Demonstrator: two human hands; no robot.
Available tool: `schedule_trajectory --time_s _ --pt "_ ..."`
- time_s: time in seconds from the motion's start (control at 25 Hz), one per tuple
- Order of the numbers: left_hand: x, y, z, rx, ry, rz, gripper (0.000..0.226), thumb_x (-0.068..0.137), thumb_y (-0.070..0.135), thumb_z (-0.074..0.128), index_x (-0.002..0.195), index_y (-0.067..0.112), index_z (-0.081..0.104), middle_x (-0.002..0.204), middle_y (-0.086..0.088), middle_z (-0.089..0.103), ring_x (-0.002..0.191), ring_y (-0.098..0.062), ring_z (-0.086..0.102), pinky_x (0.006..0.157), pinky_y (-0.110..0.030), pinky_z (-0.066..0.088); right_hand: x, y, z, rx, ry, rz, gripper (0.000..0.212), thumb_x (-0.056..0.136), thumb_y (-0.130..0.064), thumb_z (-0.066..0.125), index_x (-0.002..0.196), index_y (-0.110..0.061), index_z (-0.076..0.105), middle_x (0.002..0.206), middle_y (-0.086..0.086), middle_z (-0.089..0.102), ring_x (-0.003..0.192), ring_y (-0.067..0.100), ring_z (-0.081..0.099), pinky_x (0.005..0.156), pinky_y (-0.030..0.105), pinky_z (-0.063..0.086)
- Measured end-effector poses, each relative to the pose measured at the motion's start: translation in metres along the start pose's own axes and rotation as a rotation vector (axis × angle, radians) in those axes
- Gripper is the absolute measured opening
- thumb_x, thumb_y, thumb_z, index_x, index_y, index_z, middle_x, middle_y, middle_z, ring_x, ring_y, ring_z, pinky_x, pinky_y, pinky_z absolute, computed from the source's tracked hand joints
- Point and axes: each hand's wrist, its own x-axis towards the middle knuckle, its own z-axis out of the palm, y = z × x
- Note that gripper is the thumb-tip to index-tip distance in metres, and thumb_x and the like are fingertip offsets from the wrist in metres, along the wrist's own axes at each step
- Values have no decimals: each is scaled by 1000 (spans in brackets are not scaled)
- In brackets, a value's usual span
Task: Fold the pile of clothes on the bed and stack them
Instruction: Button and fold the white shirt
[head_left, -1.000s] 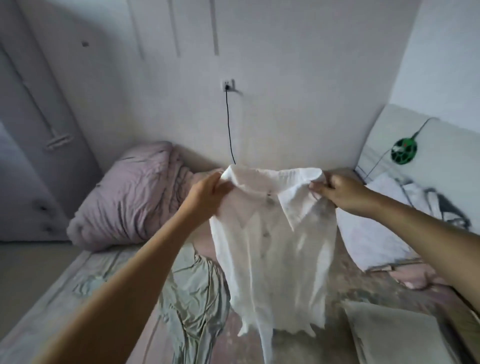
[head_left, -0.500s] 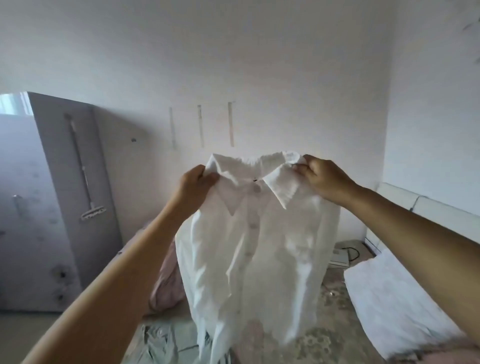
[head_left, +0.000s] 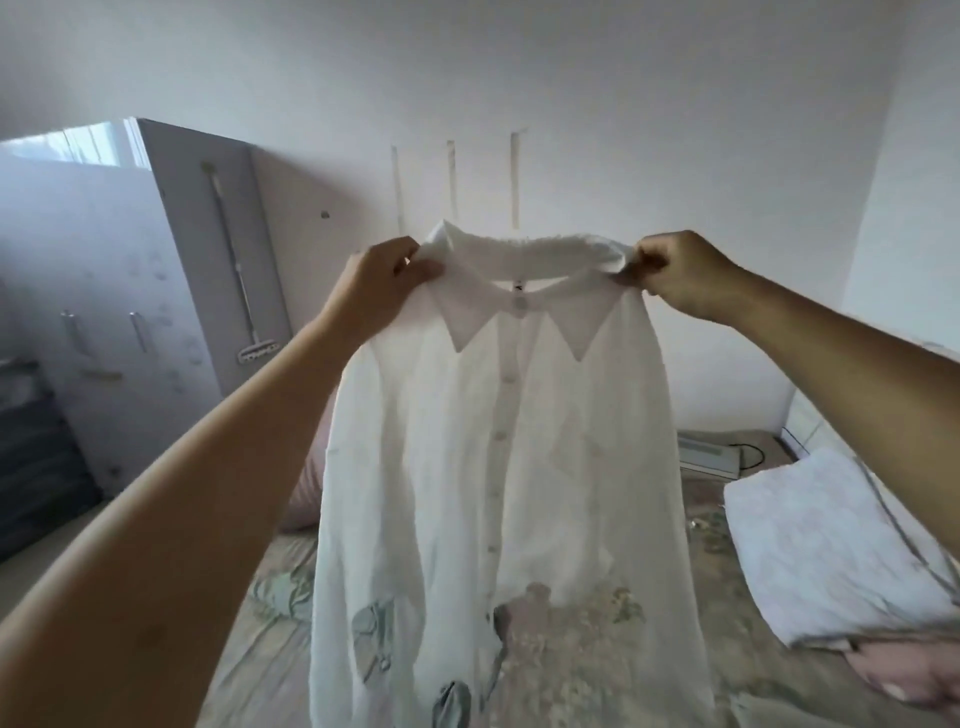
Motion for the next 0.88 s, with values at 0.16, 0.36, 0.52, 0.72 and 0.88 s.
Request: schedule_trajectory --time_s 0.16,0.36,0.52,0.72,0.88 --pt "-14 -2 -9 -11 -11 -37 43 92 30 60 60 15 37 56 4 30 51 -9 27 44 -21 25 -15 7 23 309 -43 106 44 94 -36 56 105 7 56 90 7 53 82 17 51 75 37 47" --pt "-49 -36 -3 34 -146 -34 41 93 33 58 66 7 42 58 1 35 53 -11 30 46 -21 28 -41 11 56 -43 -20 -45 15 98 -24 50 88 -15 56 82 1 58 76 10 51 66 21 36" --pt "-78 -54 -1 -35 -167 -84 45 92 29 60 59 18 33 56 6 31 50 -6 28 47 -20 28 -76 -11 76 143 -31 24 31 94 -24 58 66 -19 47 56 -12 42 52 -1 35 50 15 29" --pt "-181 -99 16 -259 -492 -132 36 90 18 63 63 27 43 50 13 47 46 2 40 47 -15 29 -164 5 129 224 -435 318 12 79 -24 70 83 -14 69 78 -6 61 72 4 53 65 17 43" --pt "-243 -141 31 -391 -709 -279 15 90 15 64 78 8 59 65 6 50 56 0 42 54 -24 37 -212 1 170 198 -465 463 18 77 -17 72 90 -6 68 85 0 66 84 12 56 73 13 44"
